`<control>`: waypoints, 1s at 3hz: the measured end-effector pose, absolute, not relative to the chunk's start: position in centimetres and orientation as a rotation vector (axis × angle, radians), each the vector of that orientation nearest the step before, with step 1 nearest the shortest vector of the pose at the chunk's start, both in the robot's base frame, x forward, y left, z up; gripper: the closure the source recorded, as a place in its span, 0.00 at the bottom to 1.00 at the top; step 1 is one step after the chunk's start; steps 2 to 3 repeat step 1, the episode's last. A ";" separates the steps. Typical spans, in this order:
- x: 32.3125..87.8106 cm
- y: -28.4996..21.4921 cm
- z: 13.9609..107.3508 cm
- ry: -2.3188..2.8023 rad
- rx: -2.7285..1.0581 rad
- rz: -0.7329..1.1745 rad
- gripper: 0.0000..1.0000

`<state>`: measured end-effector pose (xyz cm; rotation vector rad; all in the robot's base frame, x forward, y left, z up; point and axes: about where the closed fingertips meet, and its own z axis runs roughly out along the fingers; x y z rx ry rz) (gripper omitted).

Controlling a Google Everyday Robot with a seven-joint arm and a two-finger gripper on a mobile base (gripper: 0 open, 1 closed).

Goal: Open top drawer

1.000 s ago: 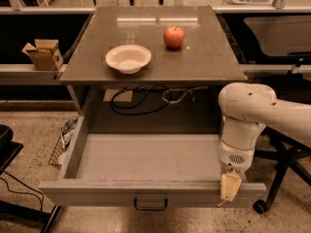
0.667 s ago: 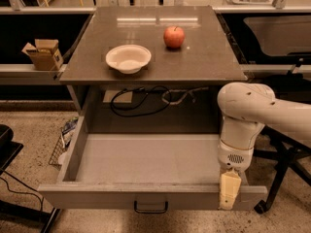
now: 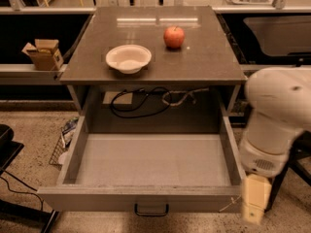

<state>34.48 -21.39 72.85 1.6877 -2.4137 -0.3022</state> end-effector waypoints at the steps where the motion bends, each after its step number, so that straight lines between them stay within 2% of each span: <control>1: 31.5 -24.0 78.6 -2.557 1.739 -0.170 0.00; 3: 31.5 -24.0 78.6 -2.557 1.739 -0.170 0.00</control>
Offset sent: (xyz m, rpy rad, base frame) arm 0.0000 0.0000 0.0000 0.0000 0.0000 0.0000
